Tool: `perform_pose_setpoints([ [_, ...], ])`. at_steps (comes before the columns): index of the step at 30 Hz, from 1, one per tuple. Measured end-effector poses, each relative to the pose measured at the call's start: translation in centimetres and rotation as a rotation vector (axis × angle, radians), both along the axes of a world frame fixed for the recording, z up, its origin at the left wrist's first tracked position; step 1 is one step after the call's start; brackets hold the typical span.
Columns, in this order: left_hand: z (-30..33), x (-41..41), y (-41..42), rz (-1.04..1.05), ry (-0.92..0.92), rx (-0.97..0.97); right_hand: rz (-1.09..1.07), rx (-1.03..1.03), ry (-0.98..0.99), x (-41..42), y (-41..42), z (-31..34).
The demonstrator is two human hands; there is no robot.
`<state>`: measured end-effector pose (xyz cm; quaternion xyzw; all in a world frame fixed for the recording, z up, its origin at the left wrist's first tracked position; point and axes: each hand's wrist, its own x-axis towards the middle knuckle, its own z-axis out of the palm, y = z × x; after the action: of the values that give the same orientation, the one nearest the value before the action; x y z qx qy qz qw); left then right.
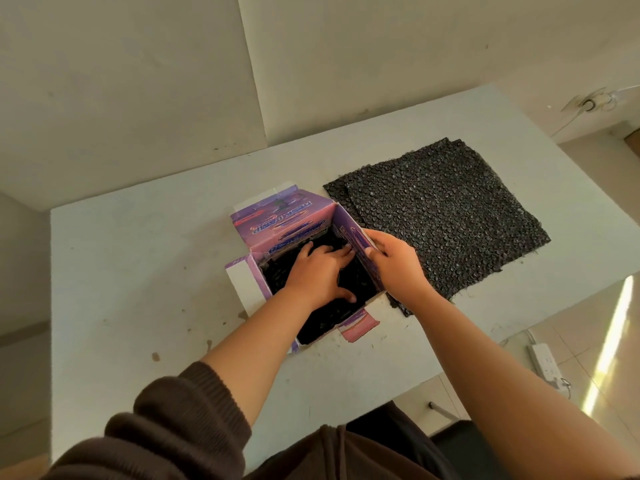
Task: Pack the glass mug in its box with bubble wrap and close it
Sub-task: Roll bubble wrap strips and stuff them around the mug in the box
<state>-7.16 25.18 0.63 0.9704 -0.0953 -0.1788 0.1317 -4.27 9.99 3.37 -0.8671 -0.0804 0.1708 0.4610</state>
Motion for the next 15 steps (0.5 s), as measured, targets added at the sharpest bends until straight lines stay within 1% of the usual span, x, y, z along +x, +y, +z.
perform_pose_setpoints([
  [5, 0.5, 0.1, -0.5, 0.022, -0.011, 0.141, 0.011, 0.025, 0.001, 0.0, -0.2, -0.1],
  [11, 0.7, -0.4, -0.9, 0.096, 0.048, 0.19, 0.074, -0.002, 0.004, 0.6, -0.6, -0.2],
  [13, 1.2, -0.8, -0.7, 0.157, 0.086, 0.125, 0.158, -0.024, 0.034, 1.3, -1.1, -0.2],
  [15, 2.2, -1.5, 0.2, 0.285, 0.126, -0.041, 0.258, -0.061, 0.055, 2.3, -1.5, 0.2],
])
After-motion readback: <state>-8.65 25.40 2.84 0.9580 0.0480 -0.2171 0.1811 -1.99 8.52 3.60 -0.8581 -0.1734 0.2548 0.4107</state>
